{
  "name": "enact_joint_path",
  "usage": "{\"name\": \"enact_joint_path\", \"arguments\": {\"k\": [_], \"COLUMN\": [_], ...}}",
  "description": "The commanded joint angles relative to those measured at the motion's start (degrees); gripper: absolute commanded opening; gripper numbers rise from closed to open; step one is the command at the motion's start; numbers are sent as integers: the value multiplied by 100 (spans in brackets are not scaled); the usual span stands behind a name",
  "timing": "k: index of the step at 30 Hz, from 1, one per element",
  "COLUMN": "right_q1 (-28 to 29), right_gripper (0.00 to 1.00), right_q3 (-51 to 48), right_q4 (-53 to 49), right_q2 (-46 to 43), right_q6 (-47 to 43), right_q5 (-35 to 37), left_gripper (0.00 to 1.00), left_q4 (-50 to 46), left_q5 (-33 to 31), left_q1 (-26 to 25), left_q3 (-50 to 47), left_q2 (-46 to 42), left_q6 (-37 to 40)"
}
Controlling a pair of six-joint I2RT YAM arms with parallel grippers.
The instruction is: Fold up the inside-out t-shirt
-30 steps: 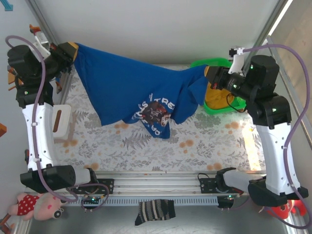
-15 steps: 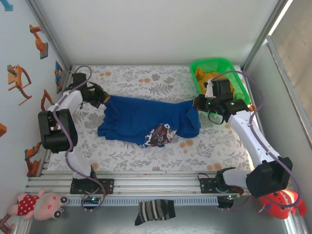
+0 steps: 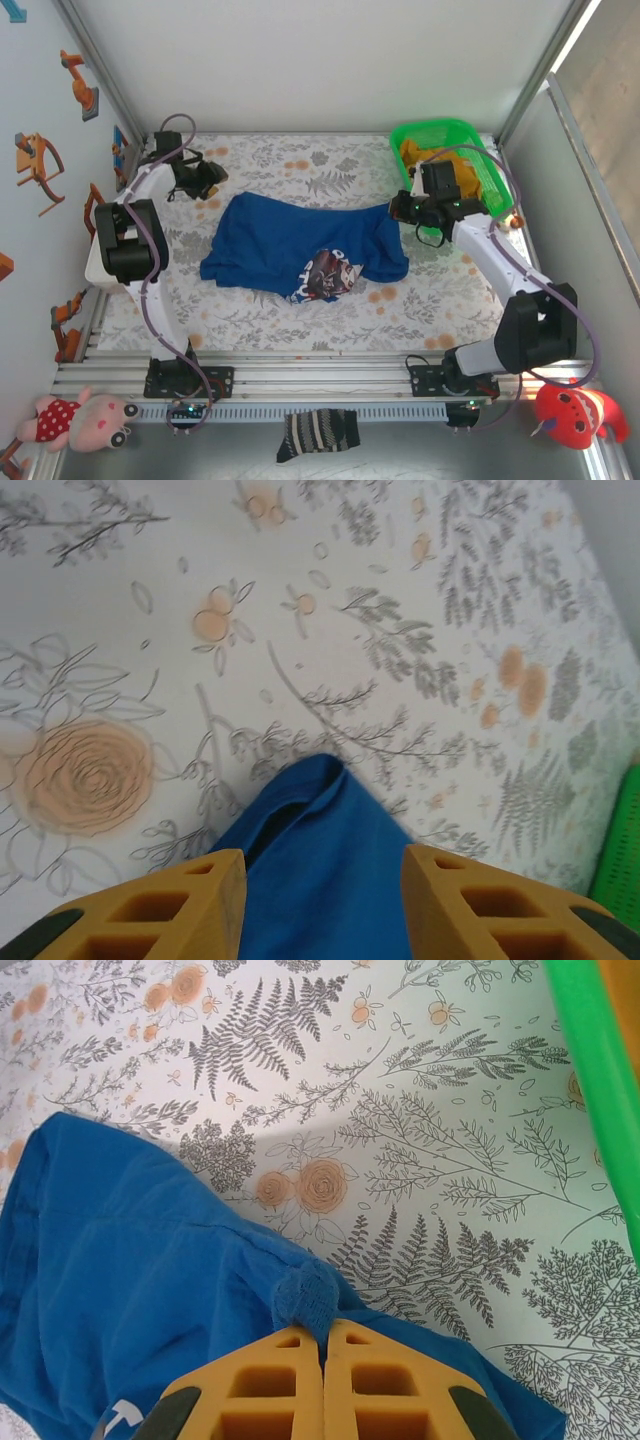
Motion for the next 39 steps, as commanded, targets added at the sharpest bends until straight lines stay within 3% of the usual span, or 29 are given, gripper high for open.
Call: {"name": "enact_joint_path", "arguments": {"k": [1,4,7,22,39], "right_q1": [-33,-37,-38,-35,-33], "right_gripper": [0,0,0,0,0], "right_q3": [47,29,25,117,243], "right_q4": [181,175,183,179,104], "right_q2": [-46,-51,-42,-78,-97], "right_q6": [77,75,75,132,111], "right_q5": [33,42,35,17,60], "left_gripper": [47,47,47,41,35], "left_q4": [-873,-1184,-1290,-1730,-1859], "left_q5": [-859,-1575,-1849,-1973,-2025], "left_q1": [-304,-589,-702,-875,-941], "left_q3": [-198,-465,-596,-1,264], "left_q2": [-532,-777,-826,44,469], "left_q6": [574,839,1003,1481,1448]}}
